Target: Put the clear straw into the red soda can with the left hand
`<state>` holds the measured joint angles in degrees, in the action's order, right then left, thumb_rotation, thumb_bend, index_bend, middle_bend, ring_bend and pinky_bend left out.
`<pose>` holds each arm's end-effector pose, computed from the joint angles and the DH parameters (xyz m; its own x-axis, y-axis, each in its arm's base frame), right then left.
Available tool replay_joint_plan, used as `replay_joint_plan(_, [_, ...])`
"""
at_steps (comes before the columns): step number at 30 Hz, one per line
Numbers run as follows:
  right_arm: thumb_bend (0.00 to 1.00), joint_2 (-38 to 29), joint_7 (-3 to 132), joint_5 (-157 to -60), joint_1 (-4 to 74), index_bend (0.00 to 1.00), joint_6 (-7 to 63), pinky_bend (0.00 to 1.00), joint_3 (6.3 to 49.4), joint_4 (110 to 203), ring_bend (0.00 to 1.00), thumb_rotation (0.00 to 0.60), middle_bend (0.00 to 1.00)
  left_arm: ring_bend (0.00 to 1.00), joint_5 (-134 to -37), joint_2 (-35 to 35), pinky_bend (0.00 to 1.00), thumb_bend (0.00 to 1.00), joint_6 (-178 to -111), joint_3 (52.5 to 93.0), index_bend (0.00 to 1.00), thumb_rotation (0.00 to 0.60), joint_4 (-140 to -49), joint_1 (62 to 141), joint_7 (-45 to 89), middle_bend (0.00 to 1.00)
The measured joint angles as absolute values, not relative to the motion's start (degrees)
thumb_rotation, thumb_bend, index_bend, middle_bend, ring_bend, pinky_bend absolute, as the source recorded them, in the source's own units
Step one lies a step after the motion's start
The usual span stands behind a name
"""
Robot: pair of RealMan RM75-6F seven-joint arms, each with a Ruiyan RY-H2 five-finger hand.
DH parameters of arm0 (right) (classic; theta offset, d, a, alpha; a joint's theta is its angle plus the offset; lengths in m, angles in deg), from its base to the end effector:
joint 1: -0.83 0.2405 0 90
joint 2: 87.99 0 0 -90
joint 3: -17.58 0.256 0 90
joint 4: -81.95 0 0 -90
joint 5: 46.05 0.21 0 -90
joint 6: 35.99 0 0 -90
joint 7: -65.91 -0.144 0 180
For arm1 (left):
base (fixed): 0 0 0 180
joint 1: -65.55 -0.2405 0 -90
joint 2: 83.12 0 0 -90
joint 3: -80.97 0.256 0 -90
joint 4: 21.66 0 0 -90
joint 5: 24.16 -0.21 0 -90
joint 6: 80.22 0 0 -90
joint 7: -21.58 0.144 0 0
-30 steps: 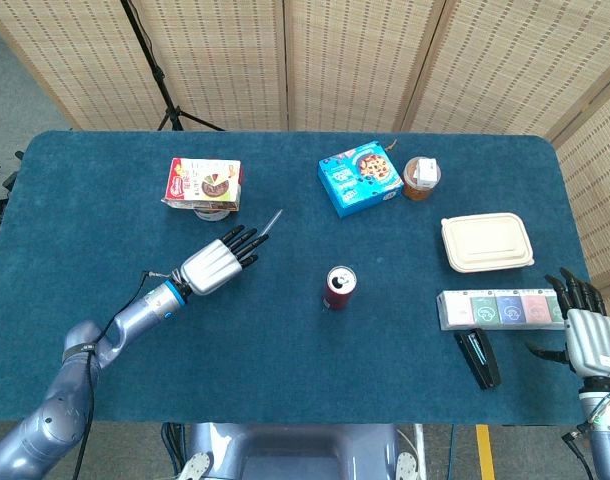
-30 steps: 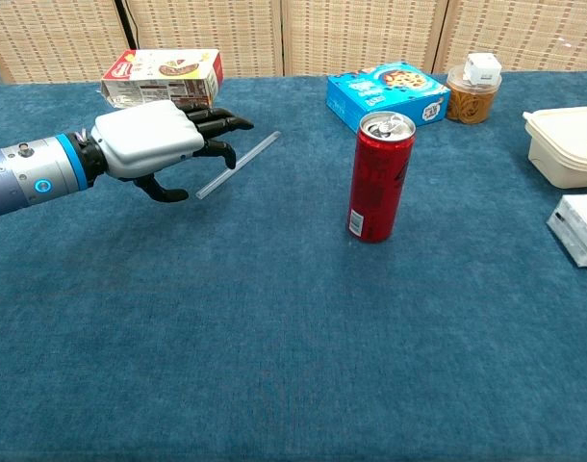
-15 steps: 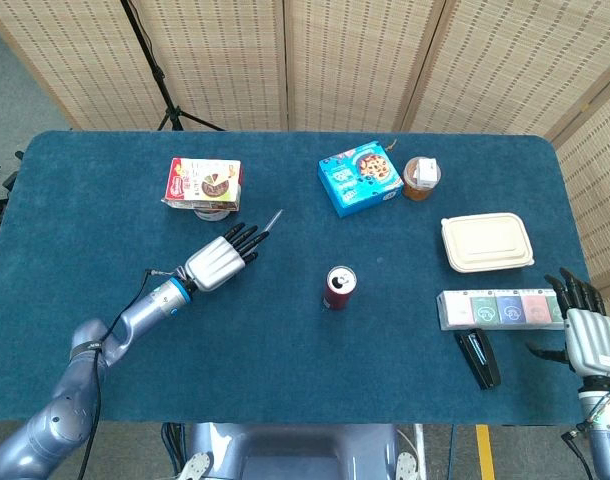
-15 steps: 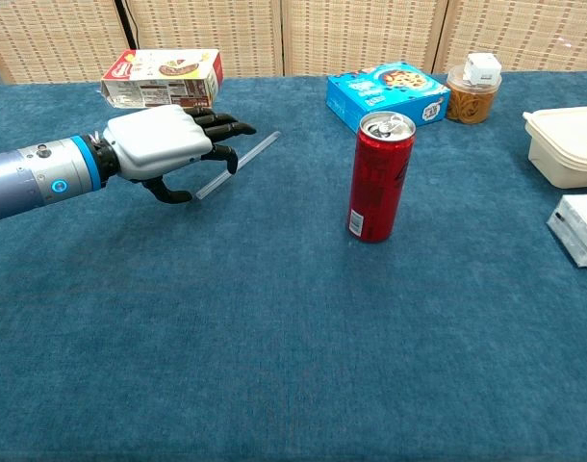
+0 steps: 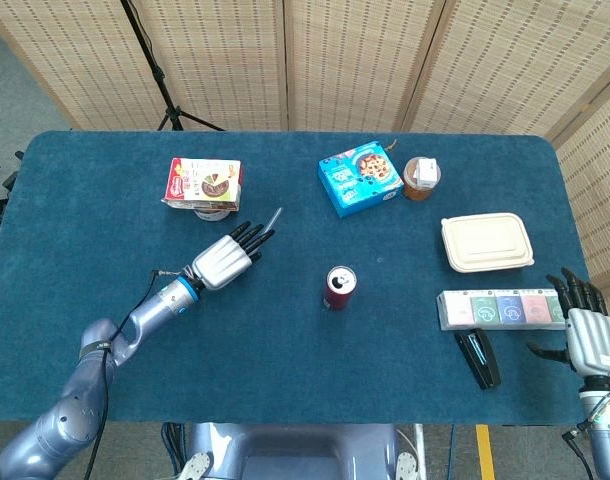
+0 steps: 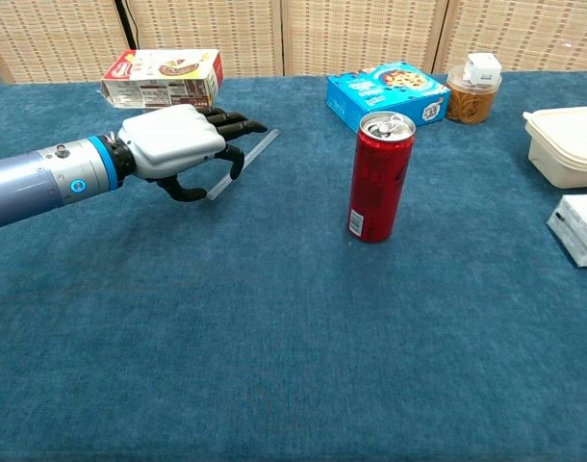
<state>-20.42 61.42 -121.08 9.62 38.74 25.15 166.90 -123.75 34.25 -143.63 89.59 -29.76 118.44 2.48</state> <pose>-0.3457 -0.2206 0.1531 0.3370 -0.0526 0.9400 -0.9302 0.1357 0.3411 -0.1665 0.4132 -0.0702 0.7636 -0.1449 0.6293 0.3567 -0.7177 -0.5981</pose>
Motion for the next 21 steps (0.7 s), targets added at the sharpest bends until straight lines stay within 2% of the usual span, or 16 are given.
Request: replay_joint_plan(21, [0.0, -20.6, 61.5, -121.0, 9.6, 0.1, 38.7, 0.0, 25.2, 167.2, 0.0, 0.6, 0.0, 0.0, -122.6, 35.1, 0.12, 0.32, -141.2, 89.3, 0.44, 0.6, -29.6, 119.5, 3.6, 0.0])
